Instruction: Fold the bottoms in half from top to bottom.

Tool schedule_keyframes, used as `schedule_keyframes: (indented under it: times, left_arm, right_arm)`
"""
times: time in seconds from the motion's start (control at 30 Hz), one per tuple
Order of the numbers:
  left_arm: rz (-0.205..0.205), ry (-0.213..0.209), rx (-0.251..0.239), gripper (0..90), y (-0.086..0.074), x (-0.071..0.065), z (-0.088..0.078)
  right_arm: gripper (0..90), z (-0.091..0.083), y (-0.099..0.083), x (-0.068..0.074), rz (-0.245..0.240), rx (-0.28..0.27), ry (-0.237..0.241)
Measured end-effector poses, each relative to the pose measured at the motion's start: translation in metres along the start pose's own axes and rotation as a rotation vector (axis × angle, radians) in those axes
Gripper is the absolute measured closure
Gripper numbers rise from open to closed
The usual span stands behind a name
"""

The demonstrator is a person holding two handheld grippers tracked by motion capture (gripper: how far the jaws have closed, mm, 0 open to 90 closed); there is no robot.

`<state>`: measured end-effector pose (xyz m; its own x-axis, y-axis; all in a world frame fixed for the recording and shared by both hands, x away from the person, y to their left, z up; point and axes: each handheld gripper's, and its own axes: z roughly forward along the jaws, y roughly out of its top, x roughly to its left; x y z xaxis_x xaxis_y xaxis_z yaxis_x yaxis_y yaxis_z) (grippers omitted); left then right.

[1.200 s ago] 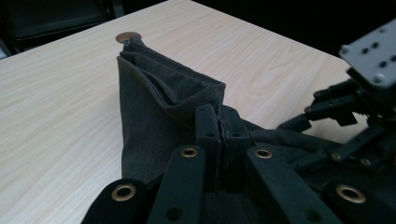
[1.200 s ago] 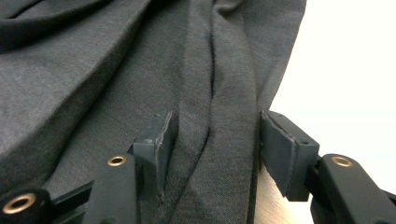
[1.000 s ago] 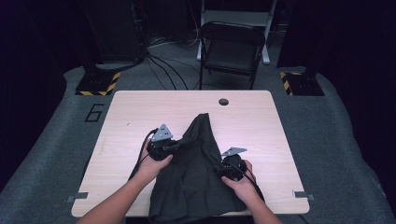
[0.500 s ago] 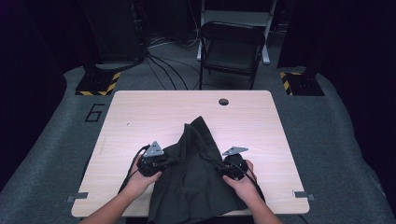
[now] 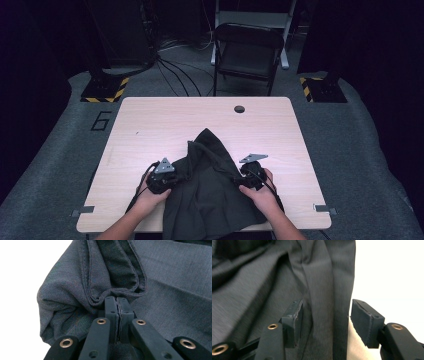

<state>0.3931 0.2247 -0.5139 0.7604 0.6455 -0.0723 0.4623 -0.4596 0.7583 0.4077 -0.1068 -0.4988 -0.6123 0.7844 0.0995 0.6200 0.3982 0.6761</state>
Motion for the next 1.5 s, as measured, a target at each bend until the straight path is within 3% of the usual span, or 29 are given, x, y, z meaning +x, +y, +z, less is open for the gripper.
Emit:
schedule_keyframes:
  times: [0.17,0.27,0.3,0.37,0.57,0.63,0.77,0.97,1.2,1.23,1.4,1.5]
  left_arm:
    - [0.000,-0.010,0.003,88.5,-0.002,0.001,-0.001]
    - [-0.003,-0.010,-0.002,88.4,-0.002,0.001,-0.001]
    - [-0.003,0.003,-0.020,88.4,-0.003,-0.001,0.000]
    - [0.005,0.001,-0.009,88.4,-0.003,0.000,-0.001]
    - [-0.012,-0.006,-0.024,88.3,-0.005,0.000,0.000]
    - [-0.016,-0.009,-0.024,88.3,-0.005,0.001,0.000]
    - [-0.015,-0.007,-0.026,88.4,-0.005,0.001,0.000]
    - [-0.017,-0.007,-0.030,88.3,-0.005,0.001,0.000]
    - [-0.015,-0.008,-0.030,88.3,-0.005,0.002,0.000]
    - [-0.018,-0.008,-0.030,88.3,-0.006,0.002,0.000]
    - [-0.021,-0.012,-0.035,88.3,-0.006,0.002,0.000]
    - [-0.021,-0.014,-0.038,88.3,-0.006,0.002,0.000]
  right_arm:
    - [41.1,-0.007,0.017,0.001,-0.011,-0.050,0.021]
    - [41.1,-0.003,0.032,0.004,-0.018,-0.047,0.040]
    - [41.1,0.000,0.037,0.005,-0.042,-0.050,0.044]
    - [40.8,0.004,0.047,0.009,-0.042,-0.056,0.061]
    - [32.1,0.016,0.081,0.021,-0.126,-0.076,0.034]
    - [30.8,0.019,0.091,0.021,-0.127,-0.100,0.034]
    - [26.7,0.021,0.108,0.017,-0.116,-0.100,0.060]
    - [20.4,0.026,0.127,0.015,-0.103,-0.076,0.108]
    - [16.9,0.033,0.146,0.020,-0.176,-0.066,0.129]
    - [15.8,0.034,0.146,0.021,-0.159,-0.075,0.133]
    - [9.5,0.039,0.155,0.017,-0.183,-0.054,0.159]
    - [7.2,0.043,0.159,0.015,-0.171,-0.058,0.181]
